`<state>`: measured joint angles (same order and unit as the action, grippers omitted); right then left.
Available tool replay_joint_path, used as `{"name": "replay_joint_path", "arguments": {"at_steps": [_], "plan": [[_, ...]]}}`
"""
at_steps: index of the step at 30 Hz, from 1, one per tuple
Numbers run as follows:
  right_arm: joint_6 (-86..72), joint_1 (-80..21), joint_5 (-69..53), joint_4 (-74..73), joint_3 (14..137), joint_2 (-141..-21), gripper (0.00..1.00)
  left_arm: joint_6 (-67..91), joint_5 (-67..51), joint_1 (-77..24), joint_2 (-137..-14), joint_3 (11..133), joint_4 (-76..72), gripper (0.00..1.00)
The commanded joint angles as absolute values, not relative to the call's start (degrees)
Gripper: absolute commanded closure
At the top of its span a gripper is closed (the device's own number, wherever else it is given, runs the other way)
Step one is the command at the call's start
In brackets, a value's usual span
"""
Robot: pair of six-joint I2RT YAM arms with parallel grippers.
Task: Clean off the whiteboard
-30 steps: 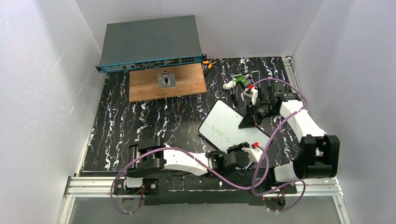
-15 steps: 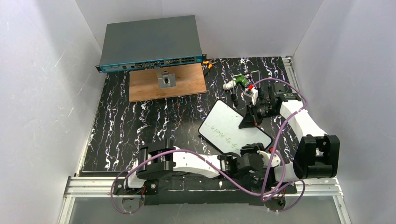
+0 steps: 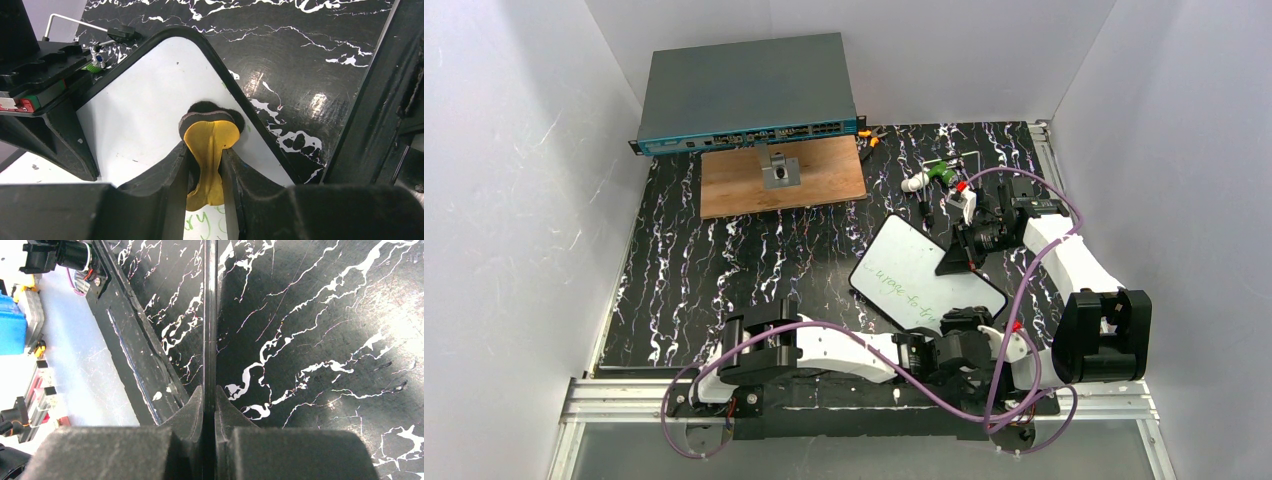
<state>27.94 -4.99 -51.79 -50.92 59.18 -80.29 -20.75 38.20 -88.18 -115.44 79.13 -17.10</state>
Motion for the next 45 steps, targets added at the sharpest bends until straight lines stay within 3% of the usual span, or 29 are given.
{"name": "replay_joint_path", "arguments": {"at_steps": [1,17,29,34,45], "plan": [[30.17,-5.12,-54.58,-49.42,60.82,-78.83,0.99,-23.42,38.35,-89.24,-116.08,80.75,-14.35,1.0],[30.14,-5.14,-54.6,-49.46,60.84,-78.72,0.99,-25.93,38.7,-92.16,-116.96,80.9,-11.34,1.0],[27.71,-5.11,-57.63,-48.75,60.79,-80.29,0.99,-9.21,34.79,-87.58,-110.4,75.79,-15.72,1.0],[21.59,-5.67,-58.63,-43.58,60.41,-80.82,0.99,-3.63,37.08,-84.63,-107.33,72.65,-16.77,1.0],[12.52,-8.17,-55.37,-35.86,61.11,-81.01,0.99,10.37,30.26,-79.57,-100.36,67.32,-19.69,1.0]]}}
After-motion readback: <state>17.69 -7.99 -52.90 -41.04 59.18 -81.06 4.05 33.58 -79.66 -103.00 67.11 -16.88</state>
